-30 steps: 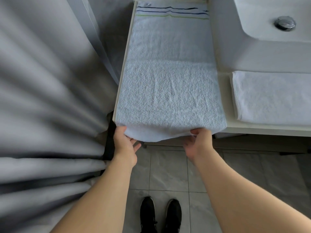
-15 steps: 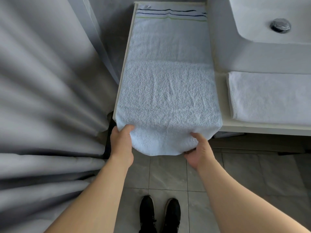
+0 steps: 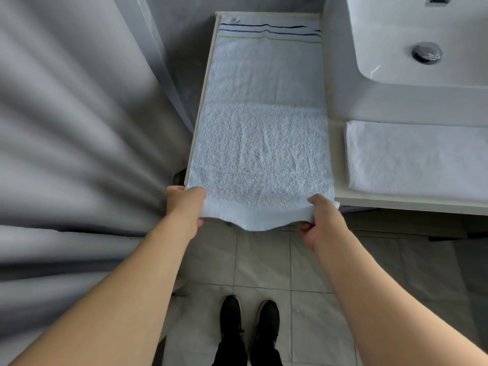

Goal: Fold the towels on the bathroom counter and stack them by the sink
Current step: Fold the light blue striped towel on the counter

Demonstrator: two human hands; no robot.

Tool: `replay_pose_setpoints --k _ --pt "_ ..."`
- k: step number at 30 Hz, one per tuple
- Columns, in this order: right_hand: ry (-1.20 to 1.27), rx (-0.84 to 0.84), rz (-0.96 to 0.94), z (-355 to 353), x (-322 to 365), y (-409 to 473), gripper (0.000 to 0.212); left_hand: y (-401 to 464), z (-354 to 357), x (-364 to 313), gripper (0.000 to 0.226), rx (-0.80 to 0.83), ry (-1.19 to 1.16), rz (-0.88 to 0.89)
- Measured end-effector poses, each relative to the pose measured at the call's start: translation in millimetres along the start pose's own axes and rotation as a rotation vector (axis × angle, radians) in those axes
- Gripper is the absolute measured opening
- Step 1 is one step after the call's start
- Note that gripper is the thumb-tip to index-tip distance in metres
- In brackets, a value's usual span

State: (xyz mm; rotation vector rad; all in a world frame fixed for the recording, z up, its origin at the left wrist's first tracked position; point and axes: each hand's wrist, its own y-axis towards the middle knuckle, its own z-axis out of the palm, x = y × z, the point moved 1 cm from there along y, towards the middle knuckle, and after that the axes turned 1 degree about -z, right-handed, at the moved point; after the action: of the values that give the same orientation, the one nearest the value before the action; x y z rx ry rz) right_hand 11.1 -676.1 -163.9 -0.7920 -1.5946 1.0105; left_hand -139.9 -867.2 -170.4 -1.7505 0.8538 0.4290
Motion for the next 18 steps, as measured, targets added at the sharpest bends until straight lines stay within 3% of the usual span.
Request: replay_pose_setpoints --k 3,7,10,14,18 --pt "0.122 -0.022 -0.051 15.5 27.2 -15.9 0.016 -1.9 -2.3 -35.6 0.040 0.023 -0.116 -0.002" --pt "0.281 -0.017 -0.233 35.7 64.6 -25.1 0.045 -8.1 -3.6 -76.6 0.015 0.167 -0.275 0.013" --pt "0.299 0.037 -0.372 57.4 88.6 -25.7 0.038 3.9 1.3 -100.9 0.034 0.234 -0.383 0.049" --pt "0.345 0.045 -0.418 97.7 125.4 -14.4 0.013 38.2 19.6 -130.5 0.040 0.157 -0.095 0.210" --pt "0.194 0.028 -0.574 139.7 154.5 10.0 0.035 75.6 39.3 -165.3 0.029 0.239 0.000 0.299"
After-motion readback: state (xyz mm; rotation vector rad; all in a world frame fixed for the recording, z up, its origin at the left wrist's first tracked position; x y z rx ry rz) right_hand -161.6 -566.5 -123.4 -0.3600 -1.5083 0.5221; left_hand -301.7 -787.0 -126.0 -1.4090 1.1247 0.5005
